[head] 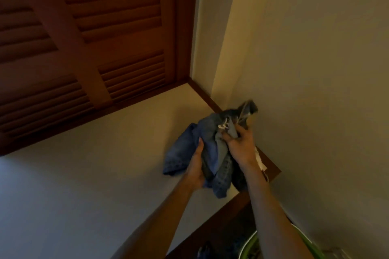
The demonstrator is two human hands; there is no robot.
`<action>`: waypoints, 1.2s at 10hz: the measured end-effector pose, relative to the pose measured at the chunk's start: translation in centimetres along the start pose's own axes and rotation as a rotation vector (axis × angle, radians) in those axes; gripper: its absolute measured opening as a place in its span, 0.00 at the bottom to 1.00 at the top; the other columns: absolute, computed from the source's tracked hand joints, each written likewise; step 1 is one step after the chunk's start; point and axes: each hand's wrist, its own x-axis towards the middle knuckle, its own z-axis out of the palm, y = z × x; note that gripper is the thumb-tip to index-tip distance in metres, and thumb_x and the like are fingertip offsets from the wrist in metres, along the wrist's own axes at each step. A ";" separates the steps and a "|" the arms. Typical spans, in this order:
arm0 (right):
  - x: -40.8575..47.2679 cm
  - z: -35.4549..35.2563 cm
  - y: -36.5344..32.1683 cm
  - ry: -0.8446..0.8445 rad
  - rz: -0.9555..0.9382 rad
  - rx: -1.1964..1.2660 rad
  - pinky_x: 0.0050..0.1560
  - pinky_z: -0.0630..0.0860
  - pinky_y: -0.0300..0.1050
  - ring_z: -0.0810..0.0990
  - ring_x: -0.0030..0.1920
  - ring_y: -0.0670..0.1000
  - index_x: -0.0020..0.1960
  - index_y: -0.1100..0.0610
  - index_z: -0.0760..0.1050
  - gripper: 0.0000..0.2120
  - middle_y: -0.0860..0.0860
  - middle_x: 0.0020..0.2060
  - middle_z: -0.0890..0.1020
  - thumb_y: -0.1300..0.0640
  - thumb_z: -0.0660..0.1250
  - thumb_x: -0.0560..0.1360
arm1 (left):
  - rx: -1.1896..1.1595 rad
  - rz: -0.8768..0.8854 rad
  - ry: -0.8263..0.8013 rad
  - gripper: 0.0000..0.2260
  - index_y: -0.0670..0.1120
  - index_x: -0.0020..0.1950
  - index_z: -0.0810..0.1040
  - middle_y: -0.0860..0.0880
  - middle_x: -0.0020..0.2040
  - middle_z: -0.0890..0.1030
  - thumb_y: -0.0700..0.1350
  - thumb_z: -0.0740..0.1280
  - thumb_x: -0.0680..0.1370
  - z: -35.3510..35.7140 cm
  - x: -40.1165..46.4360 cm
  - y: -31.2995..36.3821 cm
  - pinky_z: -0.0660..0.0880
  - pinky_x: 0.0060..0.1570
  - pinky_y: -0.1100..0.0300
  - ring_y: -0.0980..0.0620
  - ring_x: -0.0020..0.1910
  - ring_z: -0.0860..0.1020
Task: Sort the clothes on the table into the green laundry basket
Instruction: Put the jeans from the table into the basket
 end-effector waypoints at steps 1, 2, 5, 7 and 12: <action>-1.3 0.4 -0.3 0.110 -0.389 -0.307 0.56 0.71 0.42 0.72 0.53 0.51 0.55 0.57 0.82 0.10 0.56 0.57 0.72 0.59 0.74 0.74 | 0.176 0.053 -0.014 0.22 0.44 0.72 0.72 0.43 0.66 0.77 0.56 0.55 0.86 -1.1 0.5 1.2 0.72 0.68 0.44 0.42 0.69 0.75; -3.8 1.8 4.5 -0.007 -0.527 -0.731 0.58 0.74 0.56 0.72 0.61 0.62 0.62 0.54 0.79 0.20 0.58 0.63 0.71 0.56 0.74 0.71 | 0.502 -0.103 -0.070 0.13 0.46 0.69 0.72 0.46 0.65 0.77 0.48 0.57 0.86 -5.6 0.9 0.7 0.72 0.59 0.52 0.47 0.62 0.76; -10.0 7.4 10.4 -0.520 -0.300 -0.788 0.65 0.72 0.56 0.63 0.70 0.56 0.59 0.51 0.77 0.15 0.47 0.69 0.67 0.44 0.62 0.78 | 0.790 0.124 0.306 0.46 0.51 0.83 0.44 0.48 0.83 0.39 0.75 0.56 0.76 -8.3 4.5 2.0 0.52 0.75 0.34 0.42 0.81 0.45; -10.5 -0.1 8.7 0.198 0.433 -0.413 0.70 0.62 0.67 0.60 0.76 0.60 0.74 0.44 0.66 0.43 0.52 0.76 0.63 0.24 0.63 0.64 | 0.988 0.136 0.127 0.34 0.53 0.83 0.50 0.44 0.84 0.47 0.65 0.57 0.82 -7.6 7.2 -3.5 0.56 0.78 0.40 0.37 0.81 0.53; 1.2 9.3 5.6 -0.515 0.305 -0.862 0.66 0.50 0.82 0.37 0.77 0.72 0.78 0.32 0.37 0.56 0.58 0.79 0.34 0.17 0.62 0.60 | 0.424 0.174 -0.150 0.29 0.57 0.80 0.50 0.47 0.81 0.61 0.47 0.63 0.85 -6.4 5.4 -6.9 0.69 0.66 0.63 0.45 0.77 0.65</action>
